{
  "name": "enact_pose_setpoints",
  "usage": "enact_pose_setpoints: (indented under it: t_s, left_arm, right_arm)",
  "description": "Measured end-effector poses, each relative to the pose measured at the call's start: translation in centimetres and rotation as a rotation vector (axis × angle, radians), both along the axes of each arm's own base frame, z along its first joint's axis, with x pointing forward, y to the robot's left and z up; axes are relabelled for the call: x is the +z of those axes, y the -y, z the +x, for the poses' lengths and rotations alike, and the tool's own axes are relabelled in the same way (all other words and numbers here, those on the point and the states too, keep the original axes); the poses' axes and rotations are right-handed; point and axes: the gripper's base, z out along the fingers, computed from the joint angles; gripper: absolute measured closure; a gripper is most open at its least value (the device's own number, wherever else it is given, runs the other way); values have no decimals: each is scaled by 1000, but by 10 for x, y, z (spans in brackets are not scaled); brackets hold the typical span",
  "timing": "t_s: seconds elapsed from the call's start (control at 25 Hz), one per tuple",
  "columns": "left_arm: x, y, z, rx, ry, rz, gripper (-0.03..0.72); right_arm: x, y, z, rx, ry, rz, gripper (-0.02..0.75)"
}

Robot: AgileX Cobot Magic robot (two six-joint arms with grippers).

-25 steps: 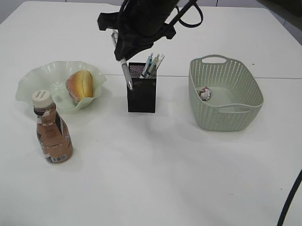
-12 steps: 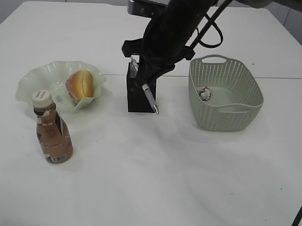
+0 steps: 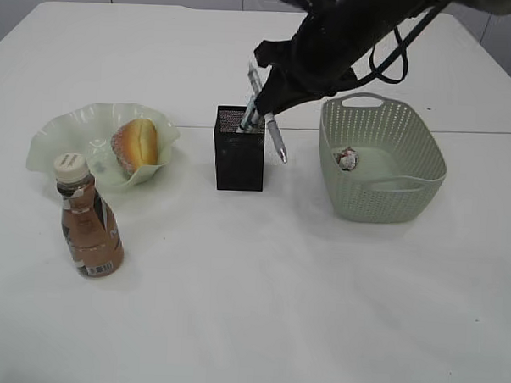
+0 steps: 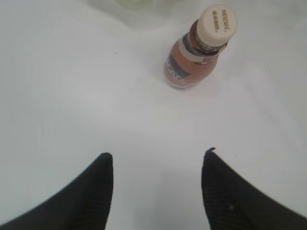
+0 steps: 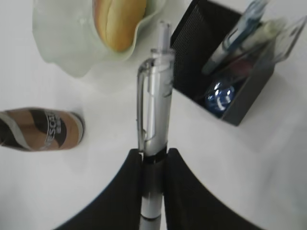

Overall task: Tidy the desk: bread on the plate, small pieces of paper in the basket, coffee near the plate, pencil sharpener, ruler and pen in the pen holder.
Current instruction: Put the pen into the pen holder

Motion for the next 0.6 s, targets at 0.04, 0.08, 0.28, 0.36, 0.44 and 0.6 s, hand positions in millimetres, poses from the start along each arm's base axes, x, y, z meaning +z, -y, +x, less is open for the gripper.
enact_pose_setpoints:
  t_s: [0.04,0.08,0.28,0.36,0.44,0.6]
  left_arm:
    - [0,0,0,0,0,0,256]
    - [0,0,0,0,0,0,256]
    - [0,1,0,0,-1,-7,256]
    - [0,1,0,0,-1,-7,256]
    - [0,1,0,0,-2,-9,256]
    - [0,1,0,1,-3,-15,256]
  right_arm:
    - [2,6,4,-11,27,19,668]
    - [4,9,8,-13,56,38,668]
    - [14,22,23,-17,192,190,668]
    - [10,21,30,-7,248,232,668]
    - [5,19,35,13,308,251,668]
    - [-1,15,46,31,436,306,668]
